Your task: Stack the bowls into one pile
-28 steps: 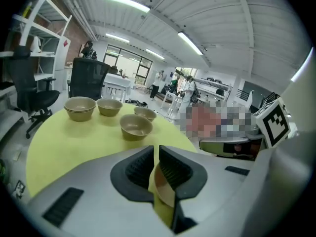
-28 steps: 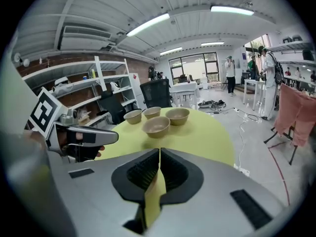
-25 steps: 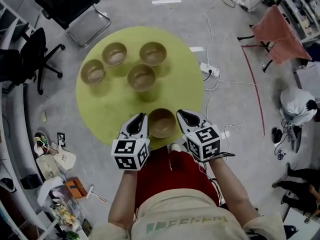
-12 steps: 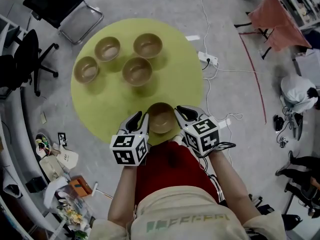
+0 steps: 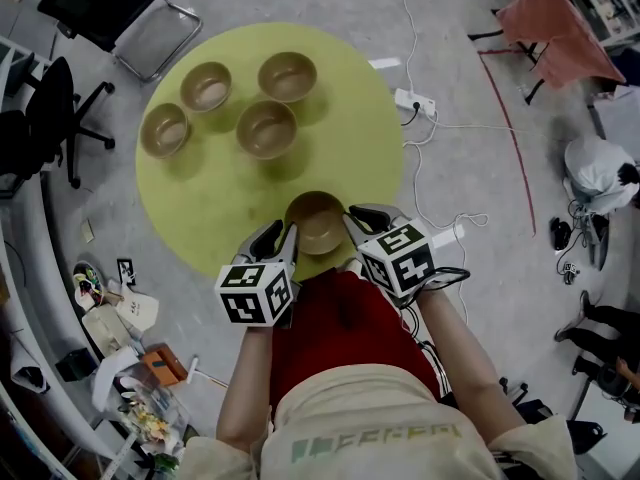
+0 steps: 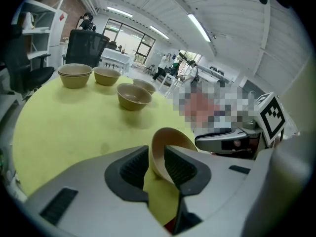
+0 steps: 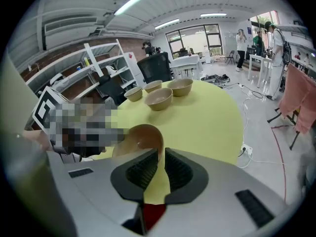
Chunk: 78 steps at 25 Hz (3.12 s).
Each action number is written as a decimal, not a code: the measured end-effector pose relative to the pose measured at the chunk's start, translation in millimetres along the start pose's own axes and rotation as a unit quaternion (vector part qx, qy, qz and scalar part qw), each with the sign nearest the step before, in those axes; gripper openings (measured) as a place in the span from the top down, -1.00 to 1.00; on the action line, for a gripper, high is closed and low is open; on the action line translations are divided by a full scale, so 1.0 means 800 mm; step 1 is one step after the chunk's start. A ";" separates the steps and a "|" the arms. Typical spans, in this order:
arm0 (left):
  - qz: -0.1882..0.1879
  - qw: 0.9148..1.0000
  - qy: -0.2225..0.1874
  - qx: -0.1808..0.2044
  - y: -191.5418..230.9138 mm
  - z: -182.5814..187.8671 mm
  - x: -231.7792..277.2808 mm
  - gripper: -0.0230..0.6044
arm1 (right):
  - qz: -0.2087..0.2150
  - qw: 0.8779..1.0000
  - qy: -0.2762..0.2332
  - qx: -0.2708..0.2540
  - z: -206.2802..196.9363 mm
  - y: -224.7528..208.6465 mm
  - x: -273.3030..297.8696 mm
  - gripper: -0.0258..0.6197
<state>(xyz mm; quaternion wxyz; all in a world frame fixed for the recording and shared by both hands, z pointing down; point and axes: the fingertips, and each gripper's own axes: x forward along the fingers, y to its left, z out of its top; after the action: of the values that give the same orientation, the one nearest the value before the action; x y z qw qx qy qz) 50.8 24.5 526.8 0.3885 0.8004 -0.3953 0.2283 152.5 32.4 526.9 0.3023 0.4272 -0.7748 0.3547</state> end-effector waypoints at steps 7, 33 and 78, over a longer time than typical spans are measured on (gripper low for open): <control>0.004 1.000 0.010 -0.014 -0.001 -0.014 0.001 0.63 | 0.005 1.000 0.018 0.004 -0.012 0.000 0.003 0.80; -0.001 0.999 0.026 -0.034 0.002 -0.022 0.010 0.64 | -0.014 0.998 0.066 0.009 -0.008 -0.003 0.008 0.80; -0.005 0.997 -0.006 -0.074 0.028 0.005 -0.011 0.78 | -0.010 0.996 0.070 0.047 0.024 0.020 0.030 0.80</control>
<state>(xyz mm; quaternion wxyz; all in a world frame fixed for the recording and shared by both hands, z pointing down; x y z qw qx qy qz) 27.9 16.8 528.8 0.4457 0.7725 -0.4095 0.1920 124.3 12.6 530.0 0.3390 0.4227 -0.7301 0.4164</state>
